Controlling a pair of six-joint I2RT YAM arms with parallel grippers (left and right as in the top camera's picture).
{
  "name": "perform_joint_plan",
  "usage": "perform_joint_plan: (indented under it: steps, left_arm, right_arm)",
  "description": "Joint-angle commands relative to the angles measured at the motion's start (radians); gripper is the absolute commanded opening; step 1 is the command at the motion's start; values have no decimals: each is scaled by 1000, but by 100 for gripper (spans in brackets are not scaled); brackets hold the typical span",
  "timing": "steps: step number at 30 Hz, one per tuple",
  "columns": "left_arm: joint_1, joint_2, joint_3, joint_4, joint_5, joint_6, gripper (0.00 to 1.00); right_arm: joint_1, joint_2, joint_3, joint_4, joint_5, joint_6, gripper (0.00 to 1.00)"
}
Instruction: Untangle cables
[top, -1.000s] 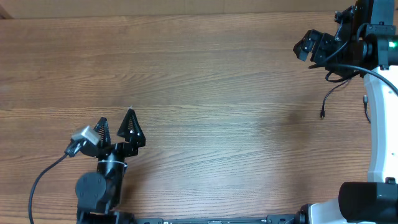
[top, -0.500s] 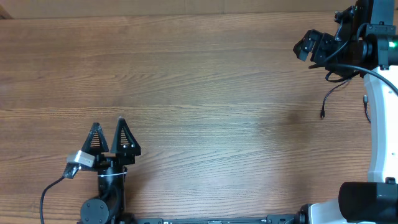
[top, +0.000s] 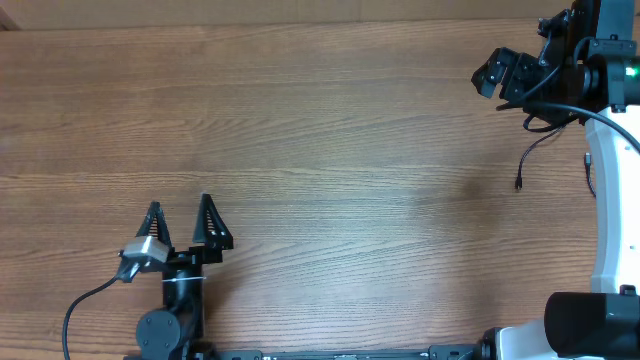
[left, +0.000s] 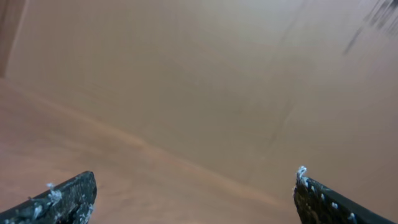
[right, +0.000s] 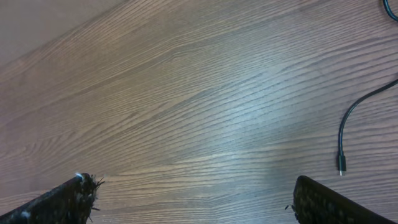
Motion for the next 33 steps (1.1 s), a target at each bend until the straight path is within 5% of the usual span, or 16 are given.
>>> perform_joint_plan:
  steps: [1,5,13,33]
  left_arm:
    - [19,-13,-5,-76,-12,98,100]
    - [61,-13,-5,-189,-4,118,100]
    - [114,-13,-5,-274,145,353,100]
    - [113,-13,-5,-271,144,352,99]
  right_arm:
    - [-1,-13,10,5,-8,6,100]
    - [-1,-13,10,5,-8,6,100]
    - [-1,-13,10,5,-8,6,100]
    - [-1,-13,10,5,-8,6,100]
